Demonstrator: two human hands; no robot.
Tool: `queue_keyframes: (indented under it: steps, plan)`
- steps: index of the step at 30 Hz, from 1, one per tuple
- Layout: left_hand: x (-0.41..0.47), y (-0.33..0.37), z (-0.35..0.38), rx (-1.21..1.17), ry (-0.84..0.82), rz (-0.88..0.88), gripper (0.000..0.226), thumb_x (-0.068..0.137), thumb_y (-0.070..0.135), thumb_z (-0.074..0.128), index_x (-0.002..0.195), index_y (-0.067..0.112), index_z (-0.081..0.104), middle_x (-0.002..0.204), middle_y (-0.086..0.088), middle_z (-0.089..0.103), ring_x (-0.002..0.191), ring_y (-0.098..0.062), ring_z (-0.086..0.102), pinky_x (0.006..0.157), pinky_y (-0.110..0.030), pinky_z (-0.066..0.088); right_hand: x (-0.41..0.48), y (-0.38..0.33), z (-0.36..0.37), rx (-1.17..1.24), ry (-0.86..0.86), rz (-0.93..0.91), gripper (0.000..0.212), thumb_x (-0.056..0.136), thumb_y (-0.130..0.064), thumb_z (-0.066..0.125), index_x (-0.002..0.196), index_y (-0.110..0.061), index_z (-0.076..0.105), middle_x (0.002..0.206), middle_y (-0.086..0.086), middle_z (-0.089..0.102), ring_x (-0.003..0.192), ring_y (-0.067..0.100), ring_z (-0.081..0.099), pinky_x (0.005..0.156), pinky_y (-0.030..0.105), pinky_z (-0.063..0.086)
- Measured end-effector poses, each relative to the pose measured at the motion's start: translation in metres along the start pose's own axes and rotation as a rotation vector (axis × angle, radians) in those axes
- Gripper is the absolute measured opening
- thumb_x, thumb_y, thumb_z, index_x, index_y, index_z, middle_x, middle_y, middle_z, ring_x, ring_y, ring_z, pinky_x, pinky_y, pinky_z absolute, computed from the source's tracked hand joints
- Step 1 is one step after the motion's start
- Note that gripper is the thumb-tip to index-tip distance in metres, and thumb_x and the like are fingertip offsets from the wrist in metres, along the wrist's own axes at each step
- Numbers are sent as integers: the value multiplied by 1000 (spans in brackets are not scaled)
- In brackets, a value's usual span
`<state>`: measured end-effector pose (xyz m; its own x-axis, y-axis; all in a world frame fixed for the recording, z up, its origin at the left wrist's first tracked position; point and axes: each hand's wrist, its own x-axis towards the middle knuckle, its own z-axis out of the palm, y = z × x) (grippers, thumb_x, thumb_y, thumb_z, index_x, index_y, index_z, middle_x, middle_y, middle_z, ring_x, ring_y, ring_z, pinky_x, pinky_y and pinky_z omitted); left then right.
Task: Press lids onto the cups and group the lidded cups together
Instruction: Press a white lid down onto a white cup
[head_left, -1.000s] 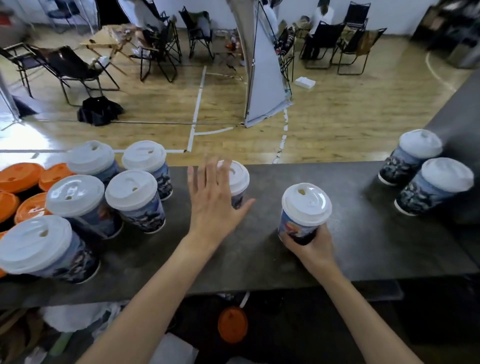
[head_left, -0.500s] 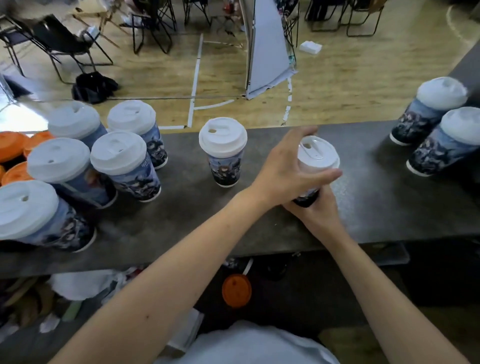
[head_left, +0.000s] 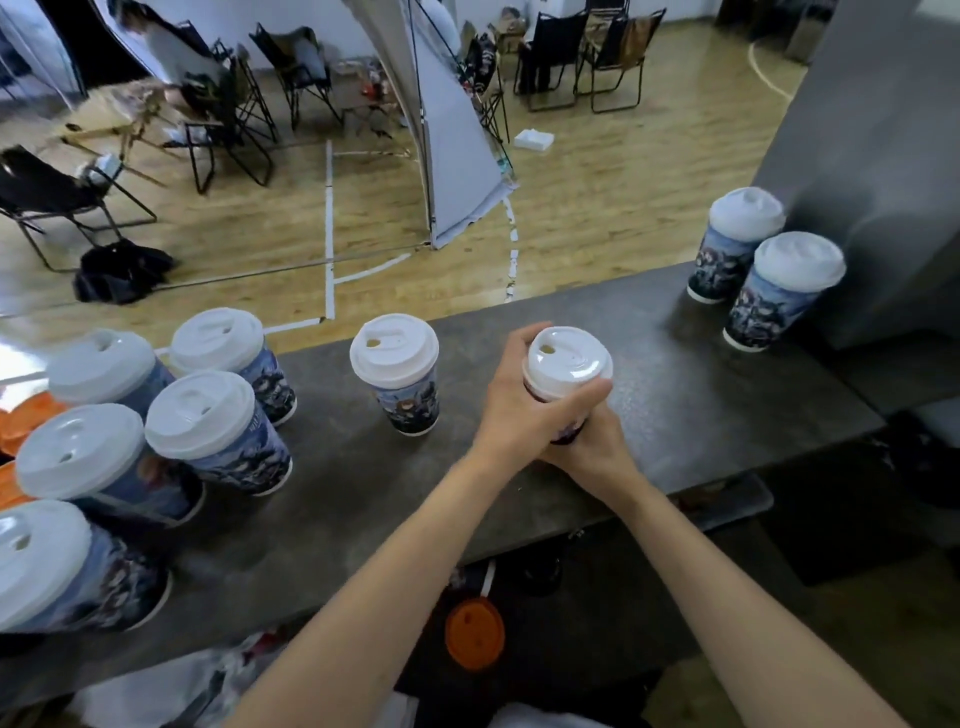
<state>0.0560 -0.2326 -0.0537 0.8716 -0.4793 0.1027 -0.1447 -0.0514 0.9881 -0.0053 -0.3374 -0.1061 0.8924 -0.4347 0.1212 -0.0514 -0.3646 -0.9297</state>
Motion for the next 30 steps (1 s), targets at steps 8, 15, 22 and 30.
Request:
queue_keyframes:
  steps: [8,15,22,30]
  plan:
    - [-15,4,5,94,103,70,61,79,43,86,130,30,54,120,13,67,112,2,63,95,-17,51,-1,-3,6,28,49,-17,69,73,-29,85,134,-20,53,122,-23,61,111,-20,55,87,0,41]
    - [14,8,-4,-142,65,-77,33,109,23,38,109,26,71,112,2,76,104,-9,69,89,-21,53,7,17,0,40,-83,60,90,61,-20,94,141,-20,53,131,-11,65,118,-2,61,104,30,51]
    - [2,2,9,-188,253,-90,39,108,10,36,101,19,73,98,10,77,94,-3,70,80,-18,54,7,19,5,128,-13,21,98,57,-18,99,140,-18,48,134,-12,61,121,-4,58,96,12,47]
    - [36,25,-3,-129,-87,-274,33,103,14,45,96,18,77,85,11,78,82,0,71,75,-15,54,15,33,4,81,-28,70,100,61,-8,94,135,-33,32,120,-34,46,104,-24,50,79,-6,36]
